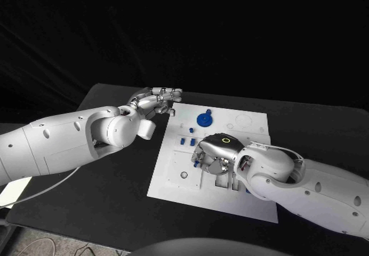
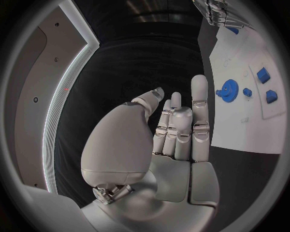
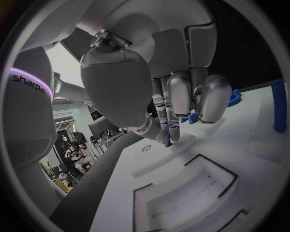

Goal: Assemble the parts on the task board

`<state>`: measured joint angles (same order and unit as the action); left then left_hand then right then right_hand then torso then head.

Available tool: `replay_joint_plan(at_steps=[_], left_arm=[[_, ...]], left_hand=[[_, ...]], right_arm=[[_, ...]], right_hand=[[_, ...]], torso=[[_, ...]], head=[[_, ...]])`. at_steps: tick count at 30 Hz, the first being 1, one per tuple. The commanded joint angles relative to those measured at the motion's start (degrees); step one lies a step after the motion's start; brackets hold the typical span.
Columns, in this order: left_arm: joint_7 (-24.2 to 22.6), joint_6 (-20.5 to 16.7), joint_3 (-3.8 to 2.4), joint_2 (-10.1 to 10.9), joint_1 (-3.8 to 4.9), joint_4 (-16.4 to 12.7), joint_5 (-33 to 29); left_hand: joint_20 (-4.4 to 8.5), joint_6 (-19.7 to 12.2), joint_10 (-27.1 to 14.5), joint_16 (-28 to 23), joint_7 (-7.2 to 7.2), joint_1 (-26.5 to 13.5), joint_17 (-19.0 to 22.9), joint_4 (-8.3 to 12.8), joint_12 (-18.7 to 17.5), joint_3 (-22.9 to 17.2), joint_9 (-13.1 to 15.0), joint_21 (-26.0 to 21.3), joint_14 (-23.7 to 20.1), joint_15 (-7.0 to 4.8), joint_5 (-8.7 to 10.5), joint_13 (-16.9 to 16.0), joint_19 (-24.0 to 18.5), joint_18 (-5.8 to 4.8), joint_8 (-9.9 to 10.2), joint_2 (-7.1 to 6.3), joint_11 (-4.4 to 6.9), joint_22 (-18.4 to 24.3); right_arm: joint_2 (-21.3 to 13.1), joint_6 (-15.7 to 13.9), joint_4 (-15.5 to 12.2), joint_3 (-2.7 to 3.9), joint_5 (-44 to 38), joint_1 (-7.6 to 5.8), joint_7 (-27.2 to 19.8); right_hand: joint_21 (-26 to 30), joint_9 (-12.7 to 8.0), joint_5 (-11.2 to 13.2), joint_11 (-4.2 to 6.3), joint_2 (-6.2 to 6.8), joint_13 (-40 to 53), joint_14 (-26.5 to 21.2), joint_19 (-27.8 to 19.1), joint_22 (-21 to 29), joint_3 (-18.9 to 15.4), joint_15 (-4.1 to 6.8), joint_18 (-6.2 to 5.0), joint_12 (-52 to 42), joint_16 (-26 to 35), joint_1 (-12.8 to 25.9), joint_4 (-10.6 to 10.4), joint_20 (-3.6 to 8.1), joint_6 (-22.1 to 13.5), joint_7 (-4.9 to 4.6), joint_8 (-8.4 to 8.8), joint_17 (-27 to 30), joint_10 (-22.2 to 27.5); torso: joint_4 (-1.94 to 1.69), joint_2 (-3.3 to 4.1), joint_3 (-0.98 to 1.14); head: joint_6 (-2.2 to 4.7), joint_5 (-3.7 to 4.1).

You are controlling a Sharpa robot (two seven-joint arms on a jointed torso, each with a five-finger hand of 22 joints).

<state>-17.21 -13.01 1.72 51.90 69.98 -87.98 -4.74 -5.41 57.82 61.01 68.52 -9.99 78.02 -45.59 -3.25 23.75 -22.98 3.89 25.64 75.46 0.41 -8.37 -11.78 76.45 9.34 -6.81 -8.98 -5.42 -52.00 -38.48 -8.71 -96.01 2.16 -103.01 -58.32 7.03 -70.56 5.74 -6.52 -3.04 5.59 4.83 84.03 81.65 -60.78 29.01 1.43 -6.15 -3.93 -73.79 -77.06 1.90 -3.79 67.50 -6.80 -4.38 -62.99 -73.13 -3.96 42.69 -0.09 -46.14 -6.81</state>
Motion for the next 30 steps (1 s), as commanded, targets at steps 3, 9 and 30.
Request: replay_joint_plan(at_steps=[3, 9, 30], left_arm=[[0.0, 1.3, -0.04, 0.0, 0.03, -0.2, 0.2], [-0.1, 1.3, -0.04, 0.0, 0.03, -0.3, 0.2], [0.3, 1.5, -0.03, 0.1, 0.02, -0.2, 0.2]], left_hand=[[-0.27, -0.6, -0.4, 0.0, -0.02, 0.4, 0.1, 0.3, 0.3, -0.1, 0.0, -0.3, -0.3, -0.09, -0.20, -0.1, -0.1, 0.90, -0.3, 0.03, 0.14, 0.1], [-0.32, -0.7, -0.6, -0.1, -0.07, 0.4, 0.2, 0.4, 0.6, -0.1, 0.0, -0.3, -0.4, -0.04, -0.20, -0.1, -0.1, 0.90, -0.3, 0.07, 0.10, 0.1], [-0.35, -0.7, -0.7, -0.1, -0.09, 0.3, 0.2, 0.3, 0.7, 0.0, 0.0, -0.4, -0.4, -0.01, -0.20, -0.2, -0.2, 0.89, -0.4, 0.11, 0.07, 0.1]], right_arm=[[0.4, 2.3, 0.5, -0.32, -1.3, 0.15, 0.6], [0.9, 2.0, 1.0, -0.63, -1.2, 0.15, 0.5], [-1.5, -8.0, -1.2, -0.64, -0.4, 0.32, -0.7]], right_hand=[[0.3, 0.1, -0.3, -0.14, 0.39, 0.1, 1.8, -0.5, 0.4, -0.1, 0.28, 0.27, 0.3, 0.1, 1.1, -0.2, 0.02, 0.1, -0.21, 0.01, 0.4, 0.4], [0.6, 0.0, -0.5, -0.32, 0.79, 0.0, 1.6, -0.9, 0.7, -0.5, 0.12, 0.19, 0.4, 0.3, 2.0, -0.7, -0.14, -0.5, -0.32, 0.36, 0.8, 1.1], [8.0, -1.7, -1.1, -2.63, 3.97, -0.9, 0.4, -4.7, 10.5, -4.9, -1.73, -1.66, -0.9, 3.0, 3.5, -2.2, -1.93, -8.6, -2.23, 0.73, 4.5, 12.1]], torso=[[0.00, -0.01, -0.01], [0.04, -0.04, 0.06], [-0.03, -0.07, 0.06]], head=[[-0.12, -0.01], [-0.14, -0.14], [0.20, 0.09]])
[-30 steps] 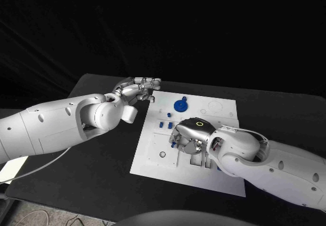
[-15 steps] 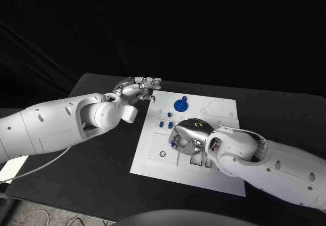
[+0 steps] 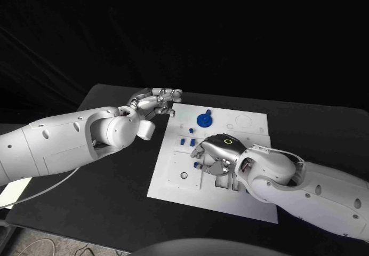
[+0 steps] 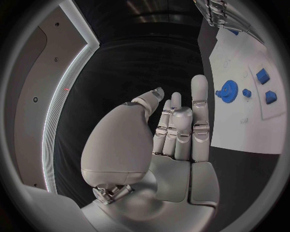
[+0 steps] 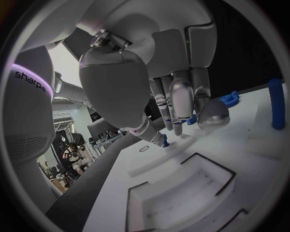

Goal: Assemble the parts on the task board

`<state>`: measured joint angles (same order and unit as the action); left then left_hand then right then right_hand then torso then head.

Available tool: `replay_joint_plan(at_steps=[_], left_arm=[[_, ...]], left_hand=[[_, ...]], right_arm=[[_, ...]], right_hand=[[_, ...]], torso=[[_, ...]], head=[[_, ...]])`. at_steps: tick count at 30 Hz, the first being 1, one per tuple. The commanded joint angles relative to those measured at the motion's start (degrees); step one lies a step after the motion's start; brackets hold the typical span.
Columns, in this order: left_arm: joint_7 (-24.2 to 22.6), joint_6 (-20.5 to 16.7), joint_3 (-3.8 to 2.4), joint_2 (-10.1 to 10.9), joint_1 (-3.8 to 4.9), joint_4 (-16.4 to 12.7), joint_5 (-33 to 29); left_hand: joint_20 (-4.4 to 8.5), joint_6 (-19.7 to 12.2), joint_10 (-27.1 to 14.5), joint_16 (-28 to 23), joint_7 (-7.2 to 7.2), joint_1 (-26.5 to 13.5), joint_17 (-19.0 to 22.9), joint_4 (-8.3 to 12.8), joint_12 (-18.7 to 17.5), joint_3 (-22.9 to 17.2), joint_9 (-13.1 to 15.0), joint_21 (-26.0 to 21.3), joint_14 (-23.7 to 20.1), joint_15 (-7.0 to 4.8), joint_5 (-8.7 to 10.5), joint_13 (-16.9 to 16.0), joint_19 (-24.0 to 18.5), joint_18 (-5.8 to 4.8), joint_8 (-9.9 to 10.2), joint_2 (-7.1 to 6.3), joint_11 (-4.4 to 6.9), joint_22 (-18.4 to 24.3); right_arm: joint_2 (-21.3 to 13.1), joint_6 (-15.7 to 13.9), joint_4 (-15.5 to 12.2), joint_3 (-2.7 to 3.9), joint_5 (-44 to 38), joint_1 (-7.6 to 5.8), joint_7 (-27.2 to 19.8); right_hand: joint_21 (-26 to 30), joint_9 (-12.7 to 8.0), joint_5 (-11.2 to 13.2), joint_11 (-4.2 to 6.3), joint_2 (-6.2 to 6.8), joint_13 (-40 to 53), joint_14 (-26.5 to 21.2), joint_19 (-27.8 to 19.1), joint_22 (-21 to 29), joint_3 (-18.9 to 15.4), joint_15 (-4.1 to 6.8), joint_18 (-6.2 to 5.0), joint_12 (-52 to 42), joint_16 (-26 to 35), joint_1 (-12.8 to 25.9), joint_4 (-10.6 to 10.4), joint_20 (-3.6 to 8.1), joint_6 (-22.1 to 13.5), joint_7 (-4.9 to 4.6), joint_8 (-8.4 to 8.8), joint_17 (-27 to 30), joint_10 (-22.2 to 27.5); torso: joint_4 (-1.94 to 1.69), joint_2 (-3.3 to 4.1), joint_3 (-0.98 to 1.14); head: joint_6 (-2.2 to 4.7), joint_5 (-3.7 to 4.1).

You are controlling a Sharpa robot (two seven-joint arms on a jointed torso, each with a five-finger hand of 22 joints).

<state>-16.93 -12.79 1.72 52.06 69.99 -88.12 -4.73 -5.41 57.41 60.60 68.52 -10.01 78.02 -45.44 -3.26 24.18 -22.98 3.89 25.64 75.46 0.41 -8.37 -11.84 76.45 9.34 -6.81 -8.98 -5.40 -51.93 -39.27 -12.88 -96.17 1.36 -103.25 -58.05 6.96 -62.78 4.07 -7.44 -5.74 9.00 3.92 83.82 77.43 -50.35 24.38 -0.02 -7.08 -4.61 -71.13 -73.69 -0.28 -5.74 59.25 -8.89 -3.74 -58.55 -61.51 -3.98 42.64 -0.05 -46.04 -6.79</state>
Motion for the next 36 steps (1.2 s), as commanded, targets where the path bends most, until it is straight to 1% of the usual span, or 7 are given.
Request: replay_joint_plan(at_steps=[1, 7, 12, 17, 26, 31, 36], left_arm=[[0.0, 1.3, -0.03, 0.0, 0.02, 0.0, 0.2], [0.1, 1.4, -0.02, 0.2, 0.01, 0.0, 0.2], [0.1, 1.3, -0.02, 0.7, 0.01, -0.5, 0.2], [0.1, 1.3, -0.02, 1.1, 0.01, -1.3, 0.2], [0.1, 1.3, 0.00, 1.5, 0.01, -1.8, 0.2], [0.1, 1.3, 0.02, 1.6, 0.00, -1.7, 0.2], [0.1, 1.4, 0.04, 1.6, 0.00, -1.7, 0.2]], left_hand=[[-0.35, -0.3, -0.3, -0.1, -0.08, 0.3, 0.1, 0.3, 0.3, 0.0, 0.0, -0.4, -0.4, -0.01, -0.20, -0.1, -0.2, 0.89, -0.4, 0.11, 0.06, 0.1], [-0.36, -0.3, -0.4, -0.1, -0.08, 0.3, 0.1, 0.3, 0.3, -0.1, 0.0, -0.4, -0.4, 0.00, -0.20, -0.1, -0.2, 0.89, -0.4, 0.13, 0.06, 0.1], [-0.36, -0.3, -0.4, -0.1, -0.08, 0.3, 0.1, 0.3, 0.3, -0.1, 0.0, -0.4, -0.4, 0.00, -0.20, -0.1, -0.2, 0.89, -0.4, 0.13, 0.06, 0.1], [-0.36, -0.3, -0.4, -0.1, -0.08, 0.3, 0.1, 0.3, 0.3, -0.1, 0.0, -0.4, -0.4, 0.00, -0.20, -0.1, -0.2, 0.89, -0.4, 0.13, 0.06, 0.1], [-0.36, -0.3, -0.4, -0.1, -0.08, 0.3, 0.1, 0.3, 0.3, -0.1, 0.0, -0.4, -0.4, 0.00, -0.20, -0.1, -0.2, 0.89, -0.4, 0.13, 0.06, 0.1], [-0.36, -0.3, -0.4, -0.1, -0.08, 0.3, 0.1, 0.3, 0.3, -0.1, 0.0, -0.4, -0.4, 0.00, -0.20, -0.1, -0.2, 0.89, -0.4, 0.13, 0.06, 0.1], [-0.36, -0.3, -0.4, -0.1, -0.08, 0.3, 0.1, 0.3, 0.3, -0.1, 0.0, -0.4, -0.4, 0.00, -0.20, -0.1, -0.2, 0.89, -0.4, 0.13, 0.06, 0.1]], right_arm=[[-1.3, -4.1, -1.7, 0.31, -0.1, 0.07, -0.7], [-5.9, -4.4, -5.1, 1.55, 1.4, -0.41, -0.2], [-10.7, -3.3, -6.5, 2.26, 4.6, -2.68, 0.9], [-14.1, -2.0, -6.2, 2.49, 5.1, -4.55, 1.7], [-15.7, 3.0, -5.0, 2.57, 3.4, -5.37, 2.8], [-15.4, 5.0, -4.7, 2.58, 2.9, -5.40, 3.1], [-14.7, 6.4, -4.2, 2.56, 2.5, -5.29, 3.4]], right_hand=[[0.2, 0.0, -0.3, 0.13, 0.50, 0.1, 0.6, -0.4, 0.1, -0.5, -0.26, -0.73, -0.4, 0.4, 0.1, 0.0, 0.03, -0.3, -0.04, 0.04, 0.1, 0.5], [0.1, 0.1, -0.7, 0.30, 0.25, 0.2, 0.7, -0.2, -0.2, -1.1, -0.12, -0.67, -1.2, 0.5, -0.2, -0.2, 0.15, 0.2, 0.13, -0.16, 0.2, 0.2], [0.1, 0.1, -0.9, 0.36, 0.33, 0.2, 0.6, 0.0, -0.1, -1.5, -0.09, -0.66, -1.5, 0.8, -0.3, -0.3, 0.22, 0.1, 0.19, -0.07, 0.6, 0.3], [0.8, -0.2, 0.2, 0.40, 0.96, -0.1, 0.5, 0.0, 0.7, -5.3, -0.06, -0.70, -2.2, 1.6, -1.1, -0.9, 0.23, -3.3, 0.42, 0.20, 1.5, 2.5], [0.9, 0.2, 0.3, 0.55, 0.11, 0.0, 0.8, 0.4, 0.8, -8.2, -0.01, -0.67, -3.9, 1.6, -2.9, -1.5, 0.24, -1.6, 0.81, -0.30, 1.4, 2.7], [0.9, 0.2, 0.2, 0.70, -0.37, 0.0, 0.8, 0.5, 0.9, -8.5, 0.14, -0.67, -4.6, 1.6, -3.5, -1.6, 0.31, -1.0, 0.91, -0.37, 1.5, 2.2], [0.8, 0.2, 0.1, 0.88, -0.98, 0.1, 0.9, 0.7, 0.7, -8.4, 0.28, -0.64, -5.2, 1.4, -4.1, -1.7, 0.42, -0.6, 0.98, -0.29, 1.1, 1.3]], torso=[[0.01, -0.01, 0.02], [0.11, -0.12, -0.10], [0.37, -0.07, -0.16], [0.74, -0.20, -0.24], [0.68, -0.19, -0.31], [0.72, -0.15, -0.20], [0.66, -0.19, -0.32]], head=[[0.12, 0.08], [0.62, 0.54], [1.10, 0.88], [1.70, 1.35], [2.01, 1.68], [1.94, 1.55], [1.89, 1.63]])
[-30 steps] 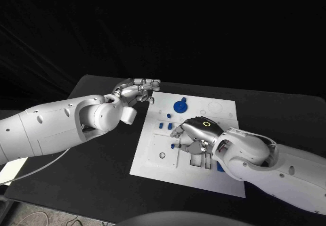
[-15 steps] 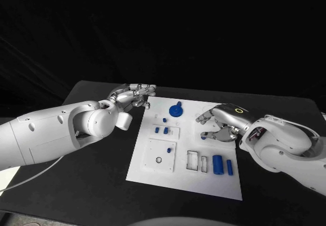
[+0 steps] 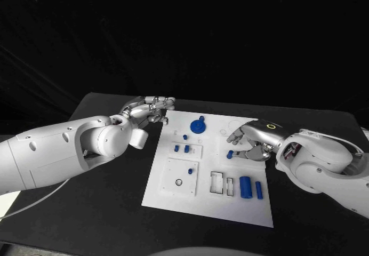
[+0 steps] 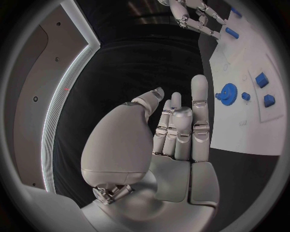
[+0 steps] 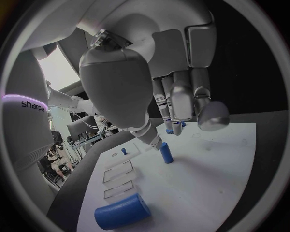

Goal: Assemble the parts on the task board

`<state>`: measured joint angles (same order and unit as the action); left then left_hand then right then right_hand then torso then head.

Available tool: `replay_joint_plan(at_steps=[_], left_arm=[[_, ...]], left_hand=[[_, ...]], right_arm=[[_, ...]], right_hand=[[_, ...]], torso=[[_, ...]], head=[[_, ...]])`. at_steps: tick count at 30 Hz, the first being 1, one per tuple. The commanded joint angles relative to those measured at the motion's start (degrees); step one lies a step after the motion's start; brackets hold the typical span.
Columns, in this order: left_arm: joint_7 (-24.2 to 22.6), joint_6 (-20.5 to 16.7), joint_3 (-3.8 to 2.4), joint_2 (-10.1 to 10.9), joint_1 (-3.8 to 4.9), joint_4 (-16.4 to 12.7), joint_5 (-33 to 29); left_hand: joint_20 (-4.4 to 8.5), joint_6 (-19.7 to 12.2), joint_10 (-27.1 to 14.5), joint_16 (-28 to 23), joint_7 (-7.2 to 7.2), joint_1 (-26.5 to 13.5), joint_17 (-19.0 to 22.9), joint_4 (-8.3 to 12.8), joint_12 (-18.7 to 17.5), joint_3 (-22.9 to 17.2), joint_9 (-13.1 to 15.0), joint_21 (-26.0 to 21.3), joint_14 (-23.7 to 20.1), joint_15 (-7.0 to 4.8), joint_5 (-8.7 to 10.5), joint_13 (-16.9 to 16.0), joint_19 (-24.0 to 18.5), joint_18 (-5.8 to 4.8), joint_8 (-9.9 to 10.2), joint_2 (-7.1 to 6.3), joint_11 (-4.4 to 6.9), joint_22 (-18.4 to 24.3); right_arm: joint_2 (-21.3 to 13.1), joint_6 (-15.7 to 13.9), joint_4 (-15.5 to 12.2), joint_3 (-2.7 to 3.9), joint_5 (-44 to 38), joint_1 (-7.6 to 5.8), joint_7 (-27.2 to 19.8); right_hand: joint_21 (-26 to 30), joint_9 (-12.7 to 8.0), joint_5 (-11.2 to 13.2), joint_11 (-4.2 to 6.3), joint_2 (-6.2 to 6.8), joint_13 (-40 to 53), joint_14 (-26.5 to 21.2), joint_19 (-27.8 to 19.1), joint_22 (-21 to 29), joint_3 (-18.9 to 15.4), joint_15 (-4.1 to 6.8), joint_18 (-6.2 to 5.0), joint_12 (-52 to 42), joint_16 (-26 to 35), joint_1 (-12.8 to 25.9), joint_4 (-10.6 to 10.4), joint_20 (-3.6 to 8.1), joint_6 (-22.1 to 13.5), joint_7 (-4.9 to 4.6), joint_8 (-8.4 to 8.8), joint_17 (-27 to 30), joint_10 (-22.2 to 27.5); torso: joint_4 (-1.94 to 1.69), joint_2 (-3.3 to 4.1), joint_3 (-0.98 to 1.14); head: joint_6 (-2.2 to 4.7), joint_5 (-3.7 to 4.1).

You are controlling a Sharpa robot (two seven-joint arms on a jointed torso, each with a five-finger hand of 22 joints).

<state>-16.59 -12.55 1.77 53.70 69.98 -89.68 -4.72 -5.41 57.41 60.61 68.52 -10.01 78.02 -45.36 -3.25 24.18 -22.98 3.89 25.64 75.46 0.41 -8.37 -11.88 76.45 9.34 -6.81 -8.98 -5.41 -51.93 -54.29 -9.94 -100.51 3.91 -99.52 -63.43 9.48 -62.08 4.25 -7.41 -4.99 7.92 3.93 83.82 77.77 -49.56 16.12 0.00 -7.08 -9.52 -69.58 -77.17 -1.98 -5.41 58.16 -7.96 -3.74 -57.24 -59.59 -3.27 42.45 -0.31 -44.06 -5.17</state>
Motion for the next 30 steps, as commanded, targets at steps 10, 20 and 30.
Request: replay_joint_plan(at_steps=[10, 20, 30], left_arm=[[-0.2, 1.1, 0.00, 0.0, 0.01, -0.1, 0.2], [-0.2, 1.2, 0.00, -0.1, 0.01, -0.1, 0.2], [-0.1, 1.3, 0.00, -0.1, 0.01, -0.1, 0.2]], left_hand=[[-0.36, -0.3, -0.4, -0.1, -0.08, 0.3, 0.1, 0.3, 0.3, -0.1, 0.0, -0.4, -0.4, 0.00, -0.20, -0.1, -0.2, 0.90, -0.4, 0.13, 0.06, 0.1], [-0.38, -0.4, -0.5, -0.1, -0.08, 0.4, 0.1, 0.4, 0.5, -0.1, 0.0, -0.4, -0.5, 0.01, -0.21, -0.1, -0.2, 0.91, -0.5, 0.16, 0.07, 0.1], [-0.38, -0.4, -0.5, -0.1, -0.08, 0.4, 0.1, 0.4, 0.5, -0.1, 0.0, -0.4, -0.5, 0.01, -0.21, -0.1, -0.2, 0.91, -0.5, 0.16, 0.07, 0.1]], right_arm=[[1.3, 5.9, 0.6, -0.08, -1.7, 0.57, 0.9], [2.1, 6.2, 1.2, -0.13, -2.3, 0.89, 1.1], [2.6, 3.0, 1.3, -0.14, -2.5, 1.08, 1.6]], right_hand=[[-1.2, 0.2, 0.0, 0.61, -0.76, 0.1, 1.4, 1.1, -1.7, 0.9, 0.68, -0.33, -1.1, -1.2, -1.3, -0.3, 0.44, 2.3, 0.23, -0.54, -1.6, -3.6], [-1.9, 0.4, 1.0, 0.91, -1.60, 0.0, 1.5, 1.5, -2.5, 3.4, 0.96, -0.17, -0.6, -1.8, -2.0, -0.6, 0.73, 4.5, 0.25, -0.80, -2.4, -6.0], [-2.8, 0.7, 3.4, 1.38, -3.30, 0.1, 1.7, 1.9, -3.7, 7.0, 1.36, 0.03, 0.3, -2.7, -2.2, -1.4, 1.19, 6.6, 0.62, -1.05, -3.6, -8.3]], torso=[[0.06, 0.01, -0.04], [-0.02, -0.01, -0.02], [0.01, 0.04, -0.04]], head=[[-0.34, -0.14], [-0.42, -0.11], [-0.57, -0.09]])
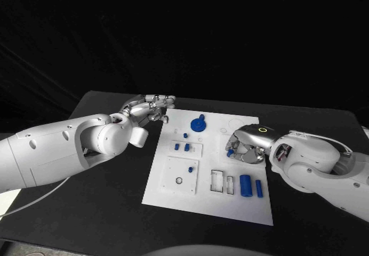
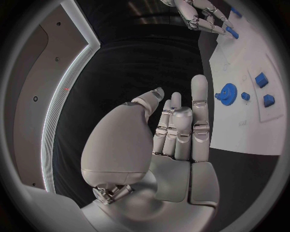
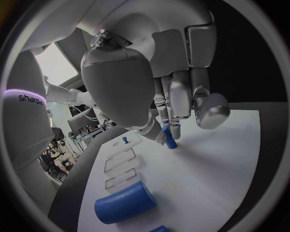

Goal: Assemble the parts on the task board

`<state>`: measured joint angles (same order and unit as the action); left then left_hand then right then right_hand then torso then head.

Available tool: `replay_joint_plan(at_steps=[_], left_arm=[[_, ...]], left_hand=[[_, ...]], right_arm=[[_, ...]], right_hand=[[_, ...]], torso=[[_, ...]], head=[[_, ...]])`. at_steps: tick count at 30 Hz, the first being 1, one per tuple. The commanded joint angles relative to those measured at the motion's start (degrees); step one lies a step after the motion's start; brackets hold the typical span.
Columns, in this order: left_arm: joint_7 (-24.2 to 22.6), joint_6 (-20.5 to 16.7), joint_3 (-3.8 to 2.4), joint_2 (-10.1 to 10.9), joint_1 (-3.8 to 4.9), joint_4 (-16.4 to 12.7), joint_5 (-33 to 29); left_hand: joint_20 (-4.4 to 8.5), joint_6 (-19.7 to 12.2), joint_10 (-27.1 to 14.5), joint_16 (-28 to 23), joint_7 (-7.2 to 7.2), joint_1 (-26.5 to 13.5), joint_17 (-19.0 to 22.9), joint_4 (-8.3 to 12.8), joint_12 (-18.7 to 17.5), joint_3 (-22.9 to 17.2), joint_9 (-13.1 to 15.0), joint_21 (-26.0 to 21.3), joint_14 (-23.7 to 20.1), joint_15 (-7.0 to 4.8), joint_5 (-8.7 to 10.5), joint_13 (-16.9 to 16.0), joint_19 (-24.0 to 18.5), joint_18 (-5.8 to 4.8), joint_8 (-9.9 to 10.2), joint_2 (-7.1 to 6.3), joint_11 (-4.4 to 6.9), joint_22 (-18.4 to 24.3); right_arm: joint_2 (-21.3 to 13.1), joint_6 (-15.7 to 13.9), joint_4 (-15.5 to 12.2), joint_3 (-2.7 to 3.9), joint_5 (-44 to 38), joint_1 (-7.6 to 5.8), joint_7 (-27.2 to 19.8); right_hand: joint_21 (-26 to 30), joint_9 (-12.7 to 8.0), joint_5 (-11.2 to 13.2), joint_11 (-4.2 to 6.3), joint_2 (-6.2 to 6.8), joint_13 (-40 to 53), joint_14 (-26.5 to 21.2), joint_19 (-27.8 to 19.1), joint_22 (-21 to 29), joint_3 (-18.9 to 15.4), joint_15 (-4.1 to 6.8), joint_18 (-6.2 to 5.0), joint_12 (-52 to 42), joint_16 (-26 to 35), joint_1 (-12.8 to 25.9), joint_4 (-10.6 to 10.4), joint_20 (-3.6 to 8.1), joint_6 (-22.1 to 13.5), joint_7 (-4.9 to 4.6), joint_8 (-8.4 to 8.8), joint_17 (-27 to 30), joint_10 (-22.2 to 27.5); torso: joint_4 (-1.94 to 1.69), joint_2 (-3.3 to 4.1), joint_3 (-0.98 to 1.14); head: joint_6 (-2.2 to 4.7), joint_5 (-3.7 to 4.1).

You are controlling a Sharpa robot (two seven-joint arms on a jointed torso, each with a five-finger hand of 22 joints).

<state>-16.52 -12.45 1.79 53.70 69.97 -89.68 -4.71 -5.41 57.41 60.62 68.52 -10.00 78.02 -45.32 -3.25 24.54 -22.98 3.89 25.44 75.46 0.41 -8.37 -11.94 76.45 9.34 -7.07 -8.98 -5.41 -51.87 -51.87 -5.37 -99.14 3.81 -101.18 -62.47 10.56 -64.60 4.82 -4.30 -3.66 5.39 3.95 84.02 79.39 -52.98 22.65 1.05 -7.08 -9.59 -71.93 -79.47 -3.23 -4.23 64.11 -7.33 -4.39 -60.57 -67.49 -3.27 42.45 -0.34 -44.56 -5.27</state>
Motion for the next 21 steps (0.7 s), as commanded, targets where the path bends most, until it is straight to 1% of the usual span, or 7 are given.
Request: replay_joint_plan(at_steps=[1, 7, 11, 17, 21], left_arm=[[-0.2, 1.2, -0.02, -0.1, 0.01, -0.1, 0.2], [-0.1, 1.2, -0.02, -0.1, 0.01, -0.1, 0.2], [-0.1, 1.3, -0.02, -0.1, 0.01, 0.0, 0.2], [0.0, 1.2, -0.02, -0.1, 0.02, 0.1, 0.2], [0.0, 1.2, -0.02, -0.1, 0.02, 0.2, 0.2]], left_hand=[[-0.38, -0.4, -0.5, -0.1, -0.08, 0.4, 0.1, 0.4, 0.1, -0.1, 0.0, -0.2, -0.5, 0.01, -0.21, -0.1, -0.2, 0.91, -0.2, 0.16, 0.07, 0.1], [-0.38, -0.4, -0.5, -0.1, -0.08, 0.4, 0.1, 0.4, 0.1, -0.1, 0.0, -0.2, -0.5, 0.01, -0.21, -0.1, -0.2, 0.91, -0.2, 0.16, 0.07, 0.1], [-0.38, -0.4, -0.5, -0.1, -0.08, 0.4, 0.1, 0.4, 0.1, -0.1, 0.0, -0.2, -0.5, 0.01, -0.21, -0.1, -0.2, 0.91, -0.2, 0.16, 0.07, 0.1], [-0.38, -0.4, -0.5, -0.1, -0.08, 0.4, 0.1, 0.4, 0.1, -0.1, 0.0, -0.2, -0.5, 0.01, -0.21, -0.1, -0.2, 0.91, -0.2, 0.16, 0.07, 0.1], [-0.38, -0.4, -0.5, -0.1, -0.08, 0.4, 0.1, 0.4, 0.1, -0.1, 0.0, -0.2, -0.5, 0.01, -0.21, -0.1, -0.2, 0.91, -0.2, 0.16, 0.07, 0.1]], right_arm=[[0.2, -2.1, 0.0, -0.04, -0.8, 0.12, 0.7], [0.1, -4.0, -0.1, -0.04, -1.0, 0.15, 1.3], [-0.2, -5.1, -0.7, -0.04, -0.6, 0.15, 1.2], [-1.4, -5.9, -2.5, 0.02, 1.7, 0.09, 1.0], [-2.5, -6.1, -4.3, 0.17, 4.0, -0.37, 1.0]], right_hand=[[-0.5, 0.2, 0.4, 0.09, -0.86, 0.0, 1.6, 0.4, -0.5, 0.8, 0.36, 0.07, 0.4, -0.5, 0.2, -0.2, 0.05, 0.8, 0.05, -0.44, -0.5, -0.6], [-1.1, 0.3, 0.6, 0.34, -0.85, 0.1, 1.7, 0.7, -1.3, 1.8, 0.52, 0.20, 0.8, -1.1, 0.8, -0.8, 0.22, 1.7, 0.34, -0.66, -1.2, -1.6], [-1.1, 0.4, 0.6, 0.37, -0.84, 0.1, 1.7, 0.7, -1.3, 1.9, 0.54, 0.21, 0.9, -1.1, 0.9, -0.8, 0.24, 1.8, 0.39, -0.70, -1.2, -1.7], [-1.1, 0.4, 0.6, 0.39, -0.83, 0.1, 1.7, 0.7, -1.3, 2.0, 0.55, 0.20, 0.9, -1.1, 0.9, -0.9, 0.26, 1.9, 0.41, -0.71, -1.2, -1.8], [-1.2, 0.4, 0.6, 0.41, -0.62, 0.1, 1.7, 0.7, -1.4, 2.1, 0.58, 0.22, 1.1, -1.1, 1.1, -0.9, 0.29, 2.0, 0.43, -0.71, -1.2, -1.9]], torso=[[0.02, 0.03, 0.00], [-0.01, 0.00, -0.01], [-0.03, -0.07, -0.01], [-0.04, -0.07, -0.03], [-0.02, -0.07, -0.07]], head=[[-0.07, 0.01], [-0.20, 0.09], [-0.21, 0.18], [-0.17, 0.20], [-0.17, 0.15]])
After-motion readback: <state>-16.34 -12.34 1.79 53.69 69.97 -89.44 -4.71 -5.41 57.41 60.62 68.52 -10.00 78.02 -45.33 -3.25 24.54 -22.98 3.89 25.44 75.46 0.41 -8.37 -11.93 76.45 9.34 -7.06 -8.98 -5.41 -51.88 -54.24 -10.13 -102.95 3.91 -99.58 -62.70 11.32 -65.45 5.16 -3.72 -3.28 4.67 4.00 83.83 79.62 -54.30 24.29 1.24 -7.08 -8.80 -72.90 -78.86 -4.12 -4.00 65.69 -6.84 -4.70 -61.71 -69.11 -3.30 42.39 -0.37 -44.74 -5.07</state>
